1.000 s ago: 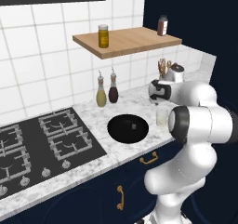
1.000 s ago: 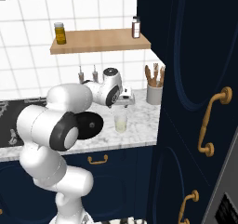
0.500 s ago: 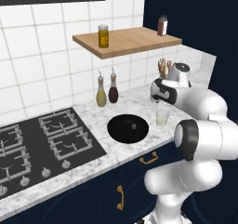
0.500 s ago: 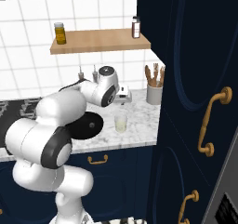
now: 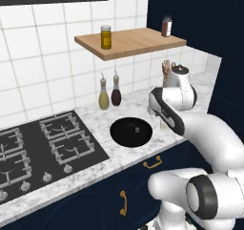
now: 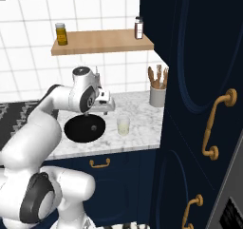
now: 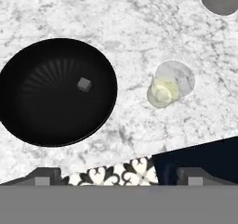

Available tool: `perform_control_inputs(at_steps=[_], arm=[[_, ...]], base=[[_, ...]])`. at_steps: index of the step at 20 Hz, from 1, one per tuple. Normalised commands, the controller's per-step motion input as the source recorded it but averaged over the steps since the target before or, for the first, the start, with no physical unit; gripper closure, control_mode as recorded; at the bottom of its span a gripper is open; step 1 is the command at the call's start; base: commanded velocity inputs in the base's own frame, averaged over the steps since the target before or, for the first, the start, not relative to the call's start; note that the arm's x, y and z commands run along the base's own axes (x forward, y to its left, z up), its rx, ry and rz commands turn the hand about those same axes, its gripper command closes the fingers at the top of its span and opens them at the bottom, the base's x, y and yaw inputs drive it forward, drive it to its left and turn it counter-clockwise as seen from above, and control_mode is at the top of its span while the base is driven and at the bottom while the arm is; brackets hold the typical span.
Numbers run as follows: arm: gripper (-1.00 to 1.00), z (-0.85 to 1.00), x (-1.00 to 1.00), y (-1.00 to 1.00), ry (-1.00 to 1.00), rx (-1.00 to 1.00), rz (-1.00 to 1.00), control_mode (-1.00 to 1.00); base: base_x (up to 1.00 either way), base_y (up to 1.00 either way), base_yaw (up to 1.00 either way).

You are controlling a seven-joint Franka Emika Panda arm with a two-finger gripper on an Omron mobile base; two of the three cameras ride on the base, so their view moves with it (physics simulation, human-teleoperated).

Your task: Grab a lemon wedge from the fridge and one ice cube from the ice bowl, and put them in the glass of lemonade.

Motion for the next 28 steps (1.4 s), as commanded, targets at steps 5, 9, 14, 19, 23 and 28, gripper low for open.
perform_control_inputs(at_steps=[5,9,14,19,23,28], arm=[[-1.0,0.25,-0.82,0.38,0.34,-0.01,-0.11,-1.0],[-1.0,0.05,-0.93,0.0,0.22,0.02,-0.2,-1.0],[-1.0,-0.11,-0.9,0.01,-0.02,0.05,-0.02,-1.0],[-1.0,-0.04,-0.25,-0.02,0.01,0.01,-0.01,-1.0],[-1.0,0.0,-0.03,0.0,0.0,0.0,0.0,1.0],[-1.0,0.0,0.0,0.0,0.0,0.0,0.0,1.0]], base=[[0.0,0.0,0.0],[0.0,0.0,0.0],[0.0,0.0,0.0],[0.0,0.0,0.0],[-0.03,0.0,0.0],[-0.82,0.06,-0.18]])
